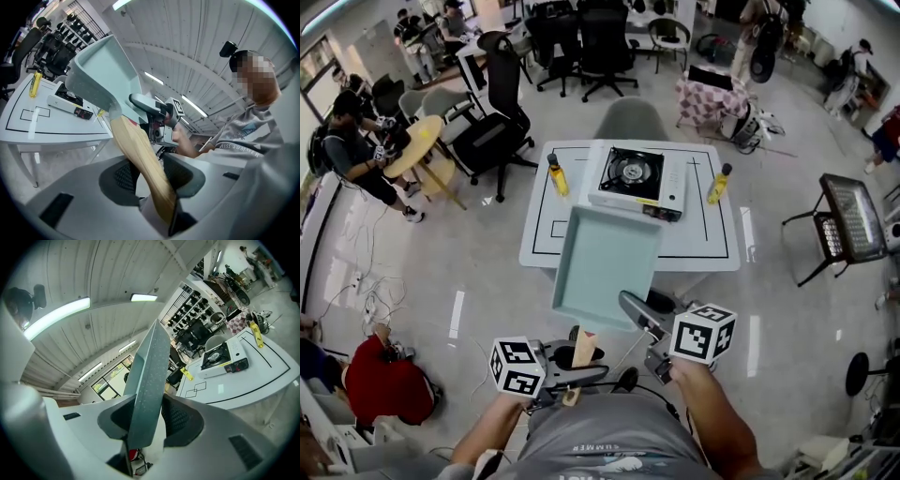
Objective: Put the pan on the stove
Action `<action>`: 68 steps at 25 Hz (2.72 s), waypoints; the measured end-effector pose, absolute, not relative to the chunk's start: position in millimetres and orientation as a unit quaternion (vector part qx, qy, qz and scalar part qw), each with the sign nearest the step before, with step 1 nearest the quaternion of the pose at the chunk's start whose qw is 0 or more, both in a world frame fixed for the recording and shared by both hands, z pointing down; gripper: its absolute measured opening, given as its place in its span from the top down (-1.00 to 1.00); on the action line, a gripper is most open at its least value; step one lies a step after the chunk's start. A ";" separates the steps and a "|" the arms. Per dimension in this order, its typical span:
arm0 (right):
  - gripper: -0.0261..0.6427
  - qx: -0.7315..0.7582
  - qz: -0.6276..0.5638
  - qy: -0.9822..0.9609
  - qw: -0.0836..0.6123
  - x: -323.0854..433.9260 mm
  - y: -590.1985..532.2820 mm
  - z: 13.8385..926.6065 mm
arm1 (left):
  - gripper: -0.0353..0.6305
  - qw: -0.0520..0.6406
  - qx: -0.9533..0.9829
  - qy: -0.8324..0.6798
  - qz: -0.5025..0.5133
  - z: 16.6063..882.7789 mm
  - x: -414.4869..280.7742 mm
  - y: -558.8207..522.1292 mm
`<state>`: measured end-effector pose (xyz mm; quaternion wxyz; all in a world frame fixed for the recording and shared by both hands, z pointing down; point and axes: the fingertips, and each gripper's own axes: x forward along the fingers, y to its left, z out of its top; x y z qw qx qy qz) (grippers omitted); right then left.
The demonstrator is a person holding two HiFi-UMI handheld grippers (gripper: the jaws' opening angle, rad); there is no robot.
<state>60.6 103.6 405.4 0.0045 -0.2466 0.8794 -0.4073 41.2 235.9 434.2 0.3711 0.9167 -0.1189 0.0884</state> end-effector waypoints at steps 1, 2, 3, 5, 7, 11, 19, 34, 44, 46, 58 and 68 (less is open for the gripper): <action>0.46 -0.252 -0.409 0.877 0.004 62.0 98.3 407.4 | 0.44 0.373 0.916 -0.113 0.089 435.8 41.5 230.4; 0.46 -0.259 -0.409 0.875 0.004 64.0 92.2 408.6 | 0.44 0.375 0.917 -0.105 0.089 437.0 42.1 224.1; 0.46 -0.267 -0.409 0.873 0.004 66.6 85.4 409.4 | 0.44 0.374 0.918 -0.097 0.089 437.8 42.6 217.0; 0.46 -0.286 -0.408 0.867 0.008 72.2 71.0 409.5 | 0.44 0.371 0.920 -0.080 0.092 438.1 42.9 201.6; 0.46 -0.306 -0.407 0.861 0.015 75.9 57.8 409.3 | 0.44 0.369 0.922 -0.060 0.098 438.3 41.0 187.0; 0.46 -0.344 -0.405 0.847 0.024 76.8 29.8 408.7 | 0.44 0.365 0.925 -0.021 0.106 437.2 31.6 155.4; 0.46 -0.386 -0.406 0.827 0.034 59.5 -20.1 408.7 | 0.44 0.364 0.924 0.025 0.117 435.9 3.0 101.2; 0.47 -0.442 -0.394 0.805 0.038 46.1 -77.3 406.5 | 0.44 0.351 0.924 0.085 0.127 436.9 -22.2 38.0; 0.47 -0.424 -0.404 0.810 0.018 47.1 -116.6 421.7 | 0.43 0.361 0.923 0.058 0.122 446.7 -16.8 1.7; 0.47 -0.415 -0.406 0.814 0.012 49.7 -127.5 423.4 | 0.43 0.365 0.922 0.047 0.119 447.2 -11.8 -7.8; 0.47 -0.361 -0.418 0.832 -0.040 65.3 -205.6 448.3 | 0.44 0.397 0.913 -0.015 0.095 466.2 22.8 -76.3; 0.47 -0.349 -0.425 0.830 -0.097 84.3 -260.0 494.5 | 0.44 0.429 0.898 -0.052 0.086 498.2 49.0 -127.8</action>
